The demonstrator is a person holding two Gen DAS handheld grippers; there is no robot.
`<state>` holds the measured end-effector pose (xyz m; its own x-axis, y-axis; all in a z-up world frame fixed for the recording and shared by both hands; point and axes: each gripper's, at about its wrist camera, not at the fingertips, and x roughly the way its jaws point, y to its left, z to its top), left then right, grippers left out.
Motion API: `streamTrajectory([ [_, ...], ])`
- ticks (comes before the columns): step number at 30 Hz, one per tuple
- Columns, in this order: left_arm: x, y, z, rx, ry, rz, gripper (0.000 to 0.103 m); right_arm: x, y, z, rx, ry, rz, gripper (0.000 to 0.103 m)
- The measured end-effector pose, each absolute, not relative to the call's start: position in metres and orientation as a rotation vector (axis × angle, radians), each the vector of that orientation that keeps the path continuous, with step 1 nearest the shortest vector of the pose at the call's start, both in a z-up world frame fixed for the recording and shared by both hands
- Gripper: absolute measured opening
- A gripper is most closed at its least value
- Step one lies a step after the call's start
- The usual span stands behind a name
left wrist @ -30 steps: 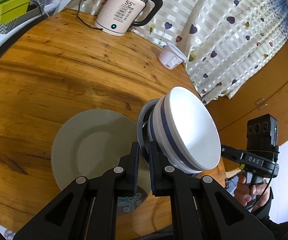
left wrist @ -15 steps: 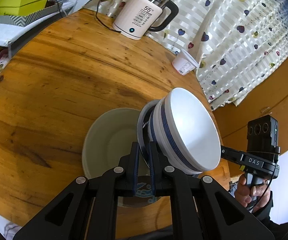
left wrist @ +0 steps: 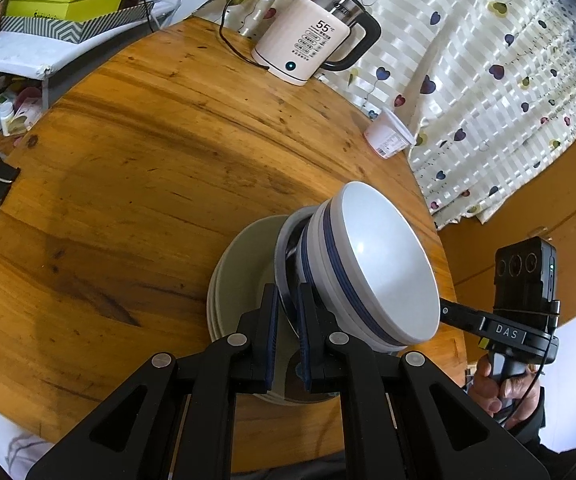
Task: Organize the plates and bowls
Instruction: 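Lower the steel bowl stack onto the beige plates and open the left gripper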
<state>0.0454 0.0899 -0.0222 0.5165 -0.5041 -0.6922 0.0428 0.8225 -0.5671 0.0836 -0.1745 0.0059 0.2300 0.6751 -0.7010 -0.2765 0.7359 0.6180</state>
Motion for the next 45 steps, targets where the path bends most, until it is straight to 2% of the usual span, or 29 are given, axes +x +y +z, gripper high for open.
streamTrajectory([
  [30, 0.037, 0.095, -0.024, -0.538, 0.979, -0.302, 0.008, 0.077, -0.171, 0.009, 0.385, 1.165, 0.696, 0.008],
  [33, 0.034, 0.095, -0.021, -0.521, 0.97, -0.282, 0.009, 0.073, -0.177, 0.012, 0.377, 1.149, 0.686, 0.013],
  [37, 0.026, 0.094, -0.016, -0.479, 0.952, -0.248, 0.011, 0.065, -0.179, 0.018, 0.336, 1.122, 0.673, 0.03],
  [39, 0.022, 0.092, -0.013, -0.448, 0.944, -0.23, 0.011, 0.06, -0.177, 0.022, 0.312, 1.108, 0.686, 0.032],
  [41, 0.019, 0.089, -0.01, -0.426, 0.936, -0.22, 0.011, 0.055, -0.173, 0.024, 0.282, 1.104, 0.69, 0.045],
  [43, 0.015, 0.085, -0.008, -0.403, 0.931, -0.21, 0.011, 0.05, -0.168, 0.026, 0.247, 1.097, 0.688, 0.054],
  [45, 0.013, 0.081, -0.006, -0.38, 0.926, -0.199, 0.011, 0.045, -0.164, 0.028, 0.215, 1.088, 0.685, 0.055],
])
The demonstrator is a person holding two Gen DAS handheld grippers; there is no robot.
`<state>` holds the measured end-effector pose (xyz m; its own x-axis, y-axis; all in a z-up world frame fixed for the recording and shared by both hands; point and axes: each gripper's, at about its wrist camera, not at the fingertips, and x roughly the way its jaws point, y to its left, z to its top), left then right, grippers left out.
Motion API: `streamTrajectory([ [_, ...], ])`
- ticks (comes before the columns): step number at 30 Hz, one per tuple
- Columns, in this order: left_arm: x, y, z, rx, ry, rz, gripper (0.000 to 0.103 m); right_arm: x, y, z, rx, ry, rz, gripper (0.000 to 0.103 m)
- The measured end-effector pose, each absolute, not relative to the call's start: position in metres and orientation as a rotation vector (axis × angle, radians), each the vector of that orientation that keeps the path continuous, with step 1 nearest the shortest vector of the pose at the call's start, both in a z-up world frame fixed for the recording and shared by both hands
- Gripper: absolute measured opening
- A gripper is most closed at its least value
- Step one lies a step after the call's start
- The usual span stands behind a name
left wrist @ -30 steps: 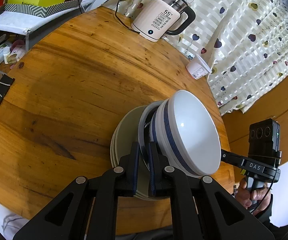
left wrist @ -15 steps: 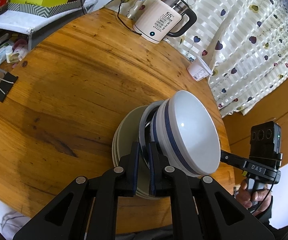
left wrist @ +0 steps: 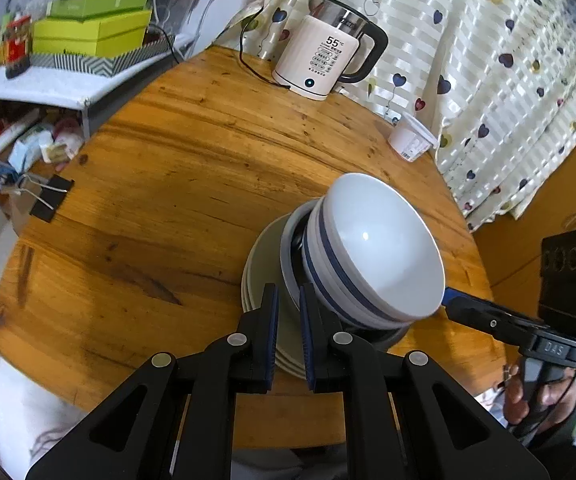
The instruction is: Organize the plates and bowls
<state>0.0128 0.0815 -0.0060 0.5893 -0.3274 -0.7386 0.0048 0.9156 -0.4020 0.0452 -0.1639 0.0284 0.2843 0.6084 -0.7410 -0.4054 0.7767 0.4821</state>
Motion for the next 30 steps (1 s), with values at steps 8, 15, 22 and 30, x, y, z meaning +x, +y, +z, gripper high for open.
streamTrajectory([
  [8, 0.001, 0.07, -0.007, -0.335, 0.932, -0.184, 0.017, 0.025, -0.155, 0.032, 0.133, 1.069, 0.665, 0.057],
  [15, -0.005, 0.057, -0.006, -0.29, 0.929, -0.179, 0.021, 0.009, -0.144, 0.035, 0.061, 1.044, 0.649, 0.057],
  [22, -0.011, 0.048, -0.007, -0.24, 0.928, -0.16, 0.021, -0.002, -0.133, 0.038, -0.022, 1.012, 0.639, 0.057],
  [30, -0.01, 0.042, -0.011, -0.197, 0.943, -0.132, 0.021, -0.005, -0.125, 0.037, -0.071, 1.001, 0.636, 0.057],
])
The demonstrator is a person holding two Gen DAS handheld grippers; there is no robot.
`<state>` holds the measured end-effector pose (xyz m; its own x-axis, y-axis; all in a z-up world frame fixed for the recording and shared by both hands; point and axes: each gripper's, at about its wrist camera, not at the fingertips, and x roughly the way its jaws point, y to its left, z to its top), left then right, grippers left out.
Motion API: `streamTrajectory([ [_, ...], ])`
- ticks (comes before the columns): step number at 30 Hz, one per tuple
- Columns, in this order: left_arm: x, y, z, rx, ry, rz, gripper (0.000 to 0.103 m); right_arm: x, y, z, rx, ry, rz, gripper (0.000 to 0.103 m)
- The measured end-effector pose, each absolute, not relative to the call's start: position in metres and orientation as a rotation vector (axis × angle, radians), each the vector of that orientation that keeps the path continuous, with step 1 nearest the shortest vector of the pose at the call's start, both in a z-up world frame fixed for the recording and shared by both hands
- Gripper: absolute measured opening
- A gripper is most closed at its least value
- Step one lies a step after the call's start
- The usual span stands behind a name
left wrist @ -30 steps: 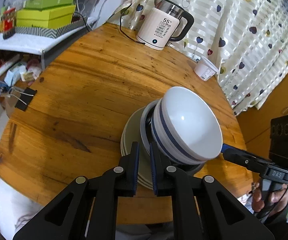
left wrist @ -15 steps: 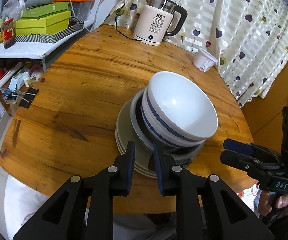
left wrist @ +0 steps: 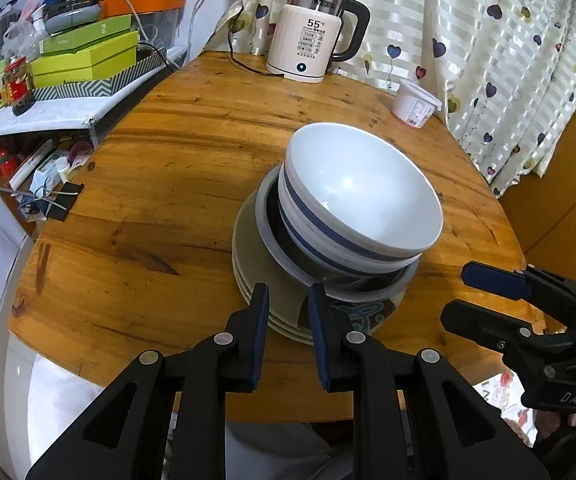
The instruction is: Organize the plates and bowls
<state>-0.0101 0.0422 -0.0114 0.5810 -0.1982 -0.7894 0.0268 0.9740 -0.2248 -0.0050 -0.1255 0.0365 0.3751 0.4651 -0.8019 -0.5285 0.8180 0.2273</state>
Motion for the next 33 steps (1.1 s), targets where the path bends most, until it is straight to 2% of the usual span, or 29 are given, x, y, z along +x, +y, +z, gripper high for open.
streamTrajectory([
  [33, -0.019, 0.03, -0.02, -0.118, 0.943, -0.025, 0.021, -0.004, -0.117, 0.026, -0.122, 1.012, 0.636, 0.058],
])
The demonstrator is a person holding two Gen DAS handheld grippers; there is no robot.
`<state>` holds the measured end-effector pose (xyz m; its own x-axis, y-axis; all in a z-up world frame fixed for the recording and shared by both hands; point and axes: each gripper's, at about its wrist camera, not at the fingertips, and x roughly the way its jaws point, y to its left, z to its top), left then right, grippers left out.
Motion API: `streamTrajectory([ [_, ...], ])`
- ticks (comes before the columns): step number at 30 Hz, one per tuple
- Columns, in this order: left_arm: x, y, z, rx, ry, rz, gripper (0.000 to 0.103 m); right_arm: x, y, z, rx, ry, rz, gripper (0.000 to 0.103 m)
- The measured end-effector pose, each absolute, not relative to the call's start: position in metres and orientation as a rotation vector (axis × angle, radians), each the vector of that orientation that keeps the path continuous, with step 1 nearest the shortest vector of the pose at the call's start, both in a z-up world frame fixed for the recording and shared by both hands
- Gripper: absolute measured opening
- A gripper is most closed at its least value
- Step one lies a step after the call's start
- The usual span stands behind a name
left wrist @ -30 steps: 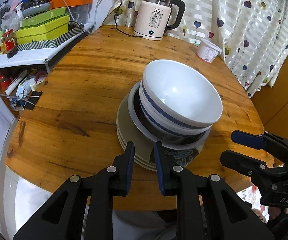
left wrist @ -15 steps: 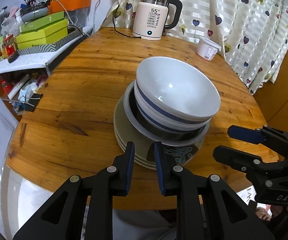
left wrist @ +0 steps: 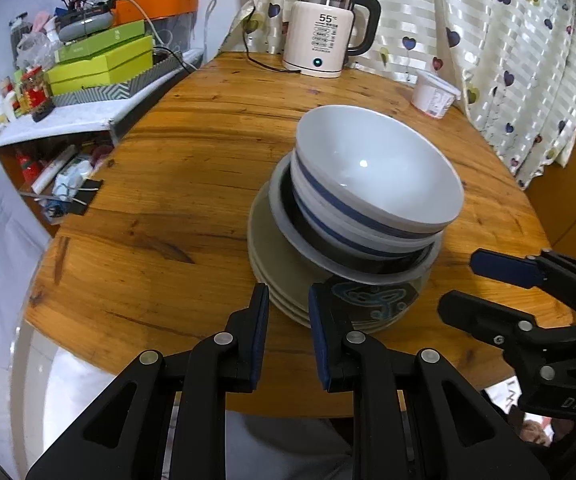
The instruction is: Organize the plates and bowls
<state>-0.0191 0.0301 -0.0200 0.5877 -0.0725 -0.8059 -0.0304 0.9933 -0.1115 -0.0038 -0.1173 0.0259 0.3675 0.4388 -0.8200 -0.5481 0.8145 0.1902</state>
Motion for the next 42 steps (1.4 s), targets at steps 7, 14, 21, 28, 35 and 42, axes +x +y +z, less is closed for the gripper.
streamTrajectory([
  [7, -0.0184, 0.0317, -0.023, -0.121, 0.955, -0.011, 0.021, -0.0042, -0.1152, 0.0251, -0.122, 1.015, 0.638, 0.058],
  [14, -0.0204, 0.0301, -0.023, -0.11, 0.954, -0.004, 0.021, -0.0044, -0.1151, 0.0253, -0.121, 1.014, 0.637, 0.059],
  [21, -0.0205, 0.0297, -0.0231, -0.106, 0.955, -0.004, 0.021, -0.0059, -0.113, 0.0247, -0.121, 1.01, 0.638, 0.059],
  [28, -0.0209, 0.0289, -0.0235, -0.111, 0.957, -0.011, 0.021, -0.0064, -0.1134, 0.0253, -0.121, 1.011, 0.637, 0.061],
  [35, -0.0208, 0.028, -0.0234, -0.115, 0.96, -0.022, 0.021, -0.0065, -0.1135, 0.0251, -0.119, 1.012, 0.637, 0.062],
  [42, -0.0221, 0.0285, -0.0228, -0.107, 0.958, -0.011, 0.046, -0.0074, -0.1131, 0.0255, -0.121, 1.007, 0.637, 0.062],
])
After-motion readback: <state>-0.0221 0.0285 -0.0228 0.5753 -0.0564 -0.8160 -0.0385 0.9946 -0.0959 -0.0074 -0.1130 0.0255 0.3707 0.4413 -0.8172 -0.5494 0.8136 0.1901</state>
